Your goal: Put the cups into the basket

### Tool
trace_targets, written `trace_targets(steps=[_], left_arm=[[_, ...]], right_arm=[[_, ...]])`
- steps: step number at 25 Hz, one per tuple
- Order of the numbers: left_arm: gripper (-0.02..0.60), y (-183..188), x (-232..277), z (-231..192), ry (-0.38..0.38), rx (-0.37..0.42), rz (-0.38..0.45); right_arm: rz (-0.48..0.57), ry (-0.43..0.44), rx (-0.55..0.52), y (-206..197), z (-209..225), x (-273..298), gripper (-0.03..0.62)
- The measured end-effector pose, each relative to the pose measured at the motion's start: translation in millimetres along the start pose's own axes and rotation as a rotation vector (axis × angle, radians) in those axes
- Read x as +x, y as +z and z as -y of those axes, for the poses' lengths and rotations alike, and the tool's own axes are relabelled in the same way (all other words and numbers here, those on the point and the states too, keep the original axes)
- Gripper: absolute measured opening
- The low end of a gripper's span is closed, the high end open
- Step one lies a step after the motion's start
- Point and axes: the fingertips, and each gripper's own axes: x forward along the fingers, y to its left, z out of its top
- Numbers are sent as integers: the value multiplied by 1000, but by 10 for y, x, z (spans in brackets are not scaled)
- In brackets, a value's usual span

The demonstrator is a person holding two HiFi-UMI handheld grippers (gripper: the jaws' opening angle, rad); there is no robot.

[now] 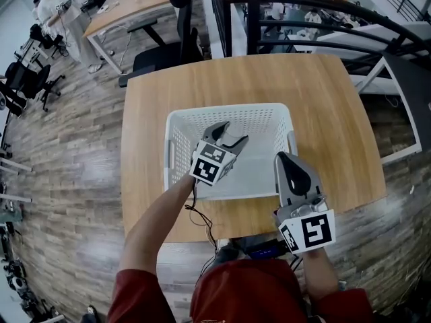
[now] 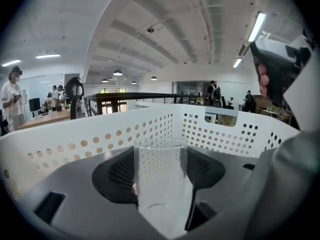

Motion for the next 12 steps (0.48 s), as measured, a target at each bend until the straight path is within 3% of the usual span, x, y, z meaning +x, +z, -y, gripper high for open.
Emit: trace_targets(steps=[12], left_arm=[[284,-295,231,-10,-1,59,-52]], right_arm=[[-22,0,10,-95,8,75,11]])
